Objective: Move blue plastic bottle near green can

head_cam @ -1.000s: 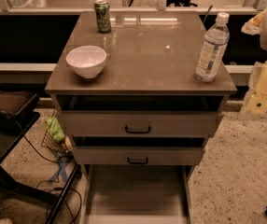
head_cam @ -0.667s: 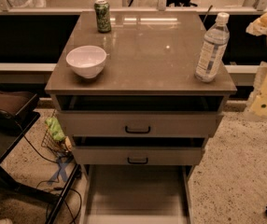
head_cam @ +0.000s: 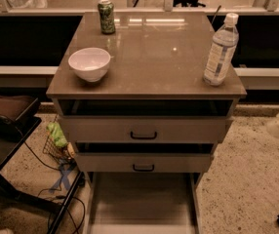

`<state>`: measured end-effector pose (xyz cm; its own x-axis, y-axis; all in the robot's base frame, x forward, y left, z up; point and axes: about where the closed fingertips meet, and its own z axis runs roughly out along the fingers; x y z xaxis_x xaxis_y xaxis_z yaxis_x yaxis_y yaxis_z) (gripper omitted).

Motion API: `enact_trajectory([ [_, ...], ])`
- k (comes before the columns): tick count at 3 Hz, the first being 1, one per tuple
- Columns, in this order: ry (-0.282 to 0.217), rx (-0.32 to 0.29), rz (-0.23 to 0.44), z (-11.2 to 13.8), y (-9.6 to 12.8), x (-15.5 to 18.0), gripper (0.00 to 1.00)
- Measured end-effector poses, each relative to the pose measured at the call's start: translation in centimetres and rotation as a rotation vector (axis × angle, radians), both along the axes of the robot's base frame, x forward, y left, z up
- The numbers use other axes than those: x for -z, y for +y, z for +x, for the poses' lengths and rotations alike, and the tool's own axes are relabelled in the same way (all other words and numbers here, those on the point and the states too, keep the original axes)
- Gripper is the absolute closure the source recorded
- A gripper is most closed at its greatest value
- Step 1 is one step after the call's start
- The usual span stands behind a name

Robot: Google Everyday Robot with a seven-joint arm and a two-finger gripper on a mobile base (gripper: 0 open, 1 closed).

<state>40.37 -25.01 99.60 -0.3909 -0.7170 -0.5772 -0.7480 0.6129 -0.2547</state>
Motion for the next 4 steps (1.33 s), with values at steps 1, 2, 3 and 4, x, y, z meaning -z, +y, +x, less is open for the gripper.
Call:
enact_trajectory([
  [1, -0.063, 0.111, 0.133, -2.0, -2.3, 3.7, 0.00],
  [2, -0.190, 0.157, 0.231, -0.5, -3.1, 5.2, 0.00],
  [3, -0.362, 0.202, 0.305, 2.6, -4.0, 4.0, 0.00],
  [4, -0.496, 0.235, 0.324, 4.6, -4.1, 1.7, 0.00],
])
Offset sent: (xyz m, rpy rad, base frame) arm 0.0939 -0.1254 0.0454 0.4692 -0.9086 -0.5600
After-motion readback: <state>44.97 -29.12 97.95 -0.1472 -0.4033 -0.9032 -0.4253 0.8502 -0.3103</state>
